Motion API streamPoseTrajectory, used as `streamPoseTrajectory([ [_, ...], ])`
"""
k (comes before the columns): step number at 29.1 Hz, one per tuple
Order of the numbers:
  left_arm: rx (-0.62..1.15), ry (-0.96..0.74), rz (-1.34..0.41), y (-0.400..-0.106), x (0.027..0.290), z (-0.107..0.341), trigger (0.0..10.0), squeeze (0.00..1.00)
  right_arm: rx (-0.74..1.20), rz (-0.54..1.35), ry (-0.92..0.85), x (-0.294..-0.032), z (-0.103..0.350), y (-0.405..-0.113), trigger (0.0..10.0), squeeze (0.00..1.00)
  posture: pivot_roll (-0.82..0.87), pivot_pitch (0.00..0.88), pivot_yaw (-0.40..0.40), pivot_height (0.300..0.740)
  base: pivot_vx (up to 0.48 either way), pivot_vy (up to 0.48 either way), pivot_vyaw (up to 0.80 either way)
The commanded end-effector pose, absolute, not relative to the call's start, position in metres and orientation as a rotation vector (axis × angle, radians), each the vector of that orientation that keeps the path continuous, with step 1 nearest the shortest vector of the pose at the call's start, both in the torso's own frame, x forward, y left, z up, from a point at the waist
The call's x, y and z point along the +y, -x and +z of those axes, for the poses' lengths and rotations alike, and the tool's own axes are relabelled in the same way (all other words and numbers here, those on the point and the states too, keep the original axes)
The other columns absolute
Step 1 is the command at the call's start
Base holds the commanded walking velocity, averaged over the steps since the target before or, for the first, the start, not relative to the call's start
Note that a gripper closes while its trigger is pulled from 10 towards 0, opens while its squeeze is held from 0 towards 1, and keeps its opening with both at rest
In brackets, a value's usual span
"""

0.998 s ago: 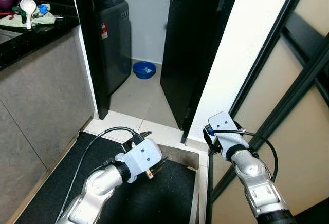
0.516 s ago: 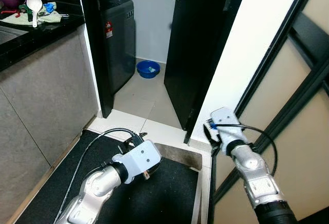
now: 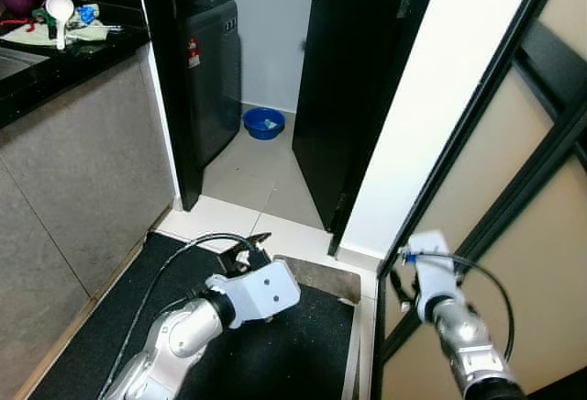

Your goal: Kitchen organization

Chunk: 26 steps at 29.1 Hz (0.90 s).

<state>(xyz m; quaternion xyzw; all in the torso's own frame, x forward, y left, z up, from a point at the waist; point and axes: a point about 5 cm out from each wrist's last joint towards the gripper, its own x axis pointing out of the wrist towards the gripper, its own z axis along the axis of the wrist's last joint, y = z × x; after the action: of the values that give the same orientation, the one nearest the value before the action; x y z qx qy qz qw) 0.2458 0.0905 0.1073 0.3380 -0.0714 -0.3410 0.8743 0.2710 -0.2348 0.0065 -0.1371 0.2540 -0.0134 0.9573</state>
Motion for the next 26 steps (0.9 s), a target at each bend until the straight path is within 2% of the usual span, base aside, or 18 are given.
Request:
streamPoseTrajectory([
  [1, -0.188, -0.718, -0.737, -0.241, 0.083, 0.109, 10.0, 0.0, 0.527, -0.039, 0.263, -0.236, 0.0, -0.267, 10.0, 0.0, 0.07, 0.024, -0.103, 0.74, 0.0, 0.0, 0.0],
  [3, -0.198, -0.758, -0.73, -0.239, 0.082, 0.109, 10.0, 0.0, 0.549, -0.026, 0.254, -0.23, -0.008, -0.261, 10.0, 0.0, 0.07, 0.026, -0.102, 0.74, 0.0, 0.0, 0.0],
  [12, -0.065, -0.695, -0.794, -0.234, 0.081, 0.097, 10.0, 0.0, 0.604, 0.001, 0.241, -0.22, -0.025, -0.252, 10.0, 0.0, 0.07, 0.031, -0.106, 0.74, 0.0, 0.0, 0.0],
  [16, -0.06, -0.705, -0.801, -0.235, 0.079, 0.096, 10.0, 0.0, 0.608, 0.002, 0.239, -0.22, -0.027, -0.25, 10.0, 0.0, 0.08, 0.034, -0.109, 0.74, 0.0, 0.0, 0.0],
  [22, -0.078, -0.757, -0.785, -0.254, 0.076, 0.096, 10.0, 0.0, 0.611, -0.004, 0.237, -0.221, -0.03, -0.247, 10.0, 0.0, 0.07, 0.033, -0.11, 0.74, 0.0, 0.0, 0.0],
  [26, -0.118, -0.824, -0.805, -0.247, 0.072, 0.098, 10.0, 0.0, 0.608, -0.01, 0.242, -0.226, -0.029, -0.247, 10.0, 0.0, 0.07, 0.034, -0.109, 0.74, 0.0, 0.0, 0.0],
])
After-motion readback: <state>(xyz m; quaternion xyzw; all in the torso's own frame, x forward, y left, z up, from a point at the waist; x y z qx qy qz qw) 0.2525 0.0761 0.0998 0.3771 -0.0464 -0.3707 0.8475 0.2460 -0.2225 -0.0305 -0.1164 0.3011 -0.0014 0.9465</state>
